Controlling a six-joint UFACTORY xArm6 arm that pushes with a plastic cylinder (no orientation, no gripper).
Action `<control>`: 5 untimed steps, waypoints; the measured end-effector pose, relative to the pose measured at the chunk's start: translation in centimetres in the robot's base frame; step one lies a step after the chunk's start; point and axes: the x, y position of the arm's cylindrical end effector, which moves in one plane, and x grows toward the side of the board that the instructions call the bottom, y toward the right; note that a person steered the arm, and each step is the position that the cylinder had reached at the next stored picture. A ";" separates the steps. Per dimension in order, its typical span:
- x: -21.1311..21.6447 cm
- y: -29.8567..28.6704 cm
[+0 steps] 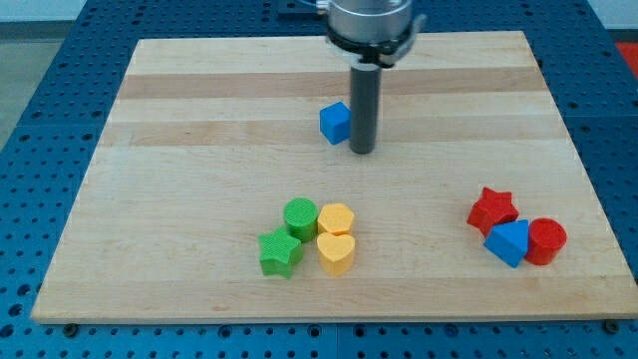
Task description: Move your arm closer to the red circle
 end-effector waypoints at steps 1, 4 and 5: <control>0.7 5.1; 3.1 20.6; 6.5 23.2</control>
